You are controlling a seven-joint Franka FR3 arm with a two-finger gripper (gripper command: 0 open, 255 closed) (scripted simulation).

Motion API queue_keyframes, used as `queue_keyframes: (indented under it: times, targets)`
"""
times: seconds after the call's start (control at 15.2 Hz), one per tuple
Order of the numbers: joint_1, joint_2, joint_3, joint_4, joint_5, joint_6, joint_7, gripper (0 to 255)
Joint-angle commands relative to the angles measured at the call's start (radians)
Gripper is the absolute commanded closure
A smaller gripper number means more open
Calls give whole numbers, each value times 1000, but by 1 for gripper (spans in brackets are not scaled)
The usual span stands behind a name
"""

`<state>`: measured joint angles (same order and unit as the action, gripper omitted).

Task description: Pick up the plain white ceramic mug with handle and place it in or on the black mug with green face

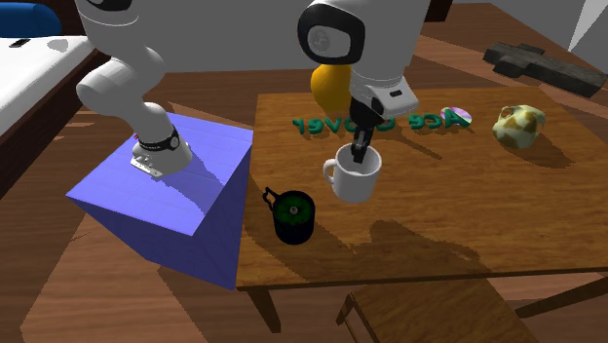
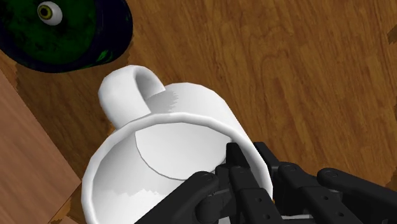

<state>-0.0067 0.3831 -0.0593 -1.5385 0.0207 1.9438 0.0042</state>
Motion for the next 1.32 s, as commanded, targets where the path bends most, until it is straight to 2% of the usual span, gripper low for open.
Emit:
queue_keyframes:
  times: [0.0,0.92,1.25]
  targets:
    - [0,-6,0,20,0,-26,0,255]
    - [-2,-13,-1,191,-1,-204,1,255]
    - [-35,-204,-23,-59,-7,-144,-57,255]
